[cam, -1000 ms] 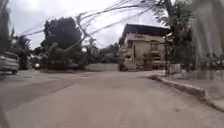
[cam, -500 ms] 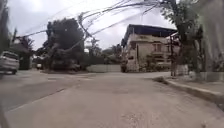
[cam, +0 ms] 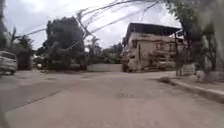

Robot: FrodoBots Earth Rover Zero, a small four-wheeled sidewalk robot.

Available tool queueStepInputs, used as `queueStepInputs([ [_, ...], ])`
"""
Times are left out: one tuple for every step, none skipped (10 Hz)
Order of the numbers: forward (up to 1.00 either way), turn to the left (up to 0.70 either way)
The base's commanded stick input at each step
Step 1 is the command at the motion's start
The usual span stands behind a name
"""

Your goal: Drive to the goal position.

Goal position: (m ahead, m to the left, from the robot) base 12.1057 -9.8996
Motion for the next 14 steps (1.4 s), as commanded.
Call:
queueStepInputs([
  [0.85, -0.31],
  [0.85, -0.31],
  [0.85, -0.31],
  [0.85, -0.31],
  [0.85, -0.31],
  [0.85, -0.31],
  [0.85, -0.31],
  [0.85, -0.12],
  [0.85, 0.01],
  [0.85, 0.03],
  [0.85, 0.03],
  [0.85, 0.03],
  [0.85, 0.03],
  [0.85, 0.03],
])
